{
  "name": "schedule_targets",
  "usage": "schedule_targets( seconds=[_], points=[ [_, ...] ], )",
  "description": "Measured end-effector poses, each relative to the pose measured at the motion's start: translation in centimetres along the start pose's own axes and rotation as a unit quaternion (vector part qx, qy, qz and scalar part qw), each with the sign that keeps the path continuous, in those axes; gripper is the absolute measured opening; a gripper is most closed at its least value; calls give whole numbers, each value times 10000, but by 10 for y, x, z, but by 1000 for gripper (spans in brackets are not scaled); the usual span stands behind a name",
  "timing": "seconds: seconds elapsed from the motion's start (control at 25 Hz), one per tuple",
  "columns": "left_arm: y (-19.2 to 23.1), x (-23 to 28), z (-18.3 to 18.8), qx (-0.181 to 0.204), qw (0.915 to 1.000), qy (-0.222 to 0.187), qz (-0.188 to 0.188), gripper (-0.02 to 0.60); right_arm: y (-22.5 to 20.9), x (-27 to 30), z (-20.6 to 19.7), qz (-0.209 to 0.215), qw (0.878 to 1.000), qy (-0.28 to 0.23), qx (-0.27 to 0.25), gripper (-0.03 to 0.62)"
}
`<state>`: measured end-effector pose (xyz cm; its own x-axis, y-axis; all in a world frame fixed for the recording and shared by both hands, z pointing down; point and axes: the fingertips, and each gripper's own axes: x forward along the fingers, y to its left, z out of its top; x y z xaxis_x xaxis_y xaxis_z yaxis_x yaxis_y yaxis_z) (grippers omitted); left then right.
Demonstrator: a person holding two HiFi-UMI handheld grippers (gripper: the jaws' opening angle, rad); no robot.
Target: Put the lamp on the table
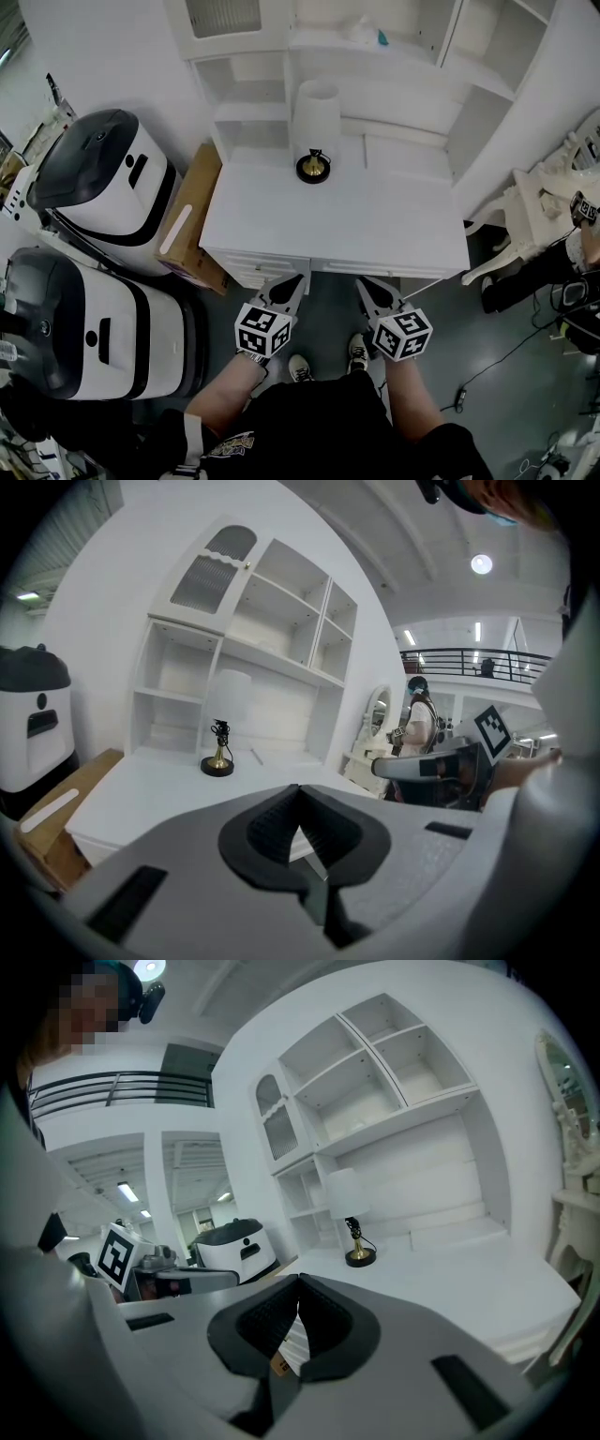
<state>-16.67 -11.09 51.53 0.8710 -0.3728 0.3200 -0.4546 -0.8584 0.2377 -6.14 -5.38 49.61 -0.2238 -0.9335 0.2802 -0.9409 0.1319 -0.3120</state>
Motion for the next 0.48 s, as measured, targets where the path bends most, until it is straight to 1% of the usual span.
schedule_targets(
  seconds=[0.24,0.48],
  points=[
    [-4,-5,-1,36,9999,2,-96,6,5,-3,-4,-49,10000,-17,13,25],
    [-2,-9,1,25,10000,-31,-77,6,8,-3,-5,-50,10000,-5,34,25]
  ],
)
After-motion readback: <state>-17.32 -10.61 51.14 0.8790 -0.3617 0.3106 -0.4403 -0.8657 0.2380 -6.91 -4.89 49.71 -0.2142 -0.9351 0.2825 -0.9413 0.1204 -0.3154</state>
